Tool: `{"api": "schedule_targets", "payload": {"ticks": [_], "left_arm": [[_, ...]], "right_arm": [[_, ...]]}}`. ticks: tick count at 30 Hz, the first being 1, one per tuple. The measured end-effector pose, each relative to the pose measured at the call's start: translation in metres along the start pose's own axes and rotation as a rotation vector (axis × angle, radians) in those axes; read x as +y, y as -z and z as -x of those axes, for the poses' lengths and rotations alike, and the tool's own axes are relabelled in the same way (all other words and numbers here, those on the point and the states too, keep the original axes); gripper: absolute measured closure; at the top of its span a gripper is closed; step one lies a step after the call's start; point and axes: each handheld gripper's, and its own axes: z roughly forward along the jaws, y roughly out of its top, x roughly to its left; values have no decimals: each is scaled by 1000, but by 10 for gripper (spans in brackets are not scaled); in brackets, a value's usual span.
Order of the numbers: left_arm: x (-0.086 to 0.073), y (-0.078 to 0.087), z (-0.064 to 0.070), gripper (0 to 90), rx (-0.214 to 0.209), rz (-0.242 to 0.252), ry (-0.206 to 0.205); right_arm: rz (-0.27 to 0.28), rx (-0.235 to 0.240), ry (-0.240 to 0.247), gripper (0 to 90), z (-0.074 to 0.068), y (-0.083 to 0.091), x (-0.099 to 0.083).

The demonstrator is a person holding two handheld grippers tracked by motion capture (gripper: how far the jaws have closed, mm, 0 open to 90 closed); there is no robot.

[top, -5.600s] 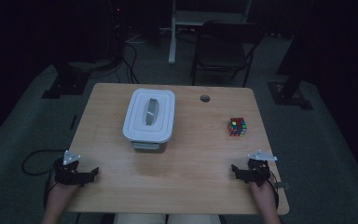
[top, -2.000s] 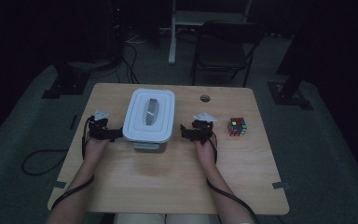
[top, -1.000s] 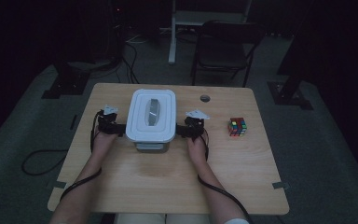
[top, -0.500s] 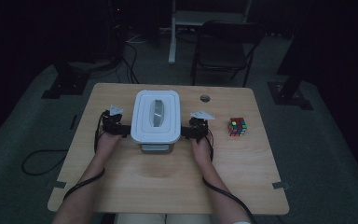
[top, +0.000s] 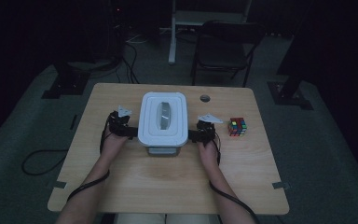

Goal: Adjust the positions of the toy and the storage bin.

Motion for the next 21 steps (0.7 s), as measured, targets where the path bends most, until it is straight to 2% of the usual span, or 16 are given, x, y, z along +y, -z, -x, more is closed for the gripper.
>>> {"api": "schedule_targets", "payload": {"ticks": [8,13,18,21], "left_arm": [[1,0,16,11,-27,-11,-23],[-1,-1,25,11,-46,-15,-17],[-1,1,37,11,-56,-25,-36],[-3,1,42,11,-70,-23,-18]], "right_arm": [[-24,-4,-16,169,10,14,-4],[-28,-4,-15,169,15,24,-8],[-28,-6,-30,180,20,34,-14],[-27,-12,-25,180,21,41,-18]]}}
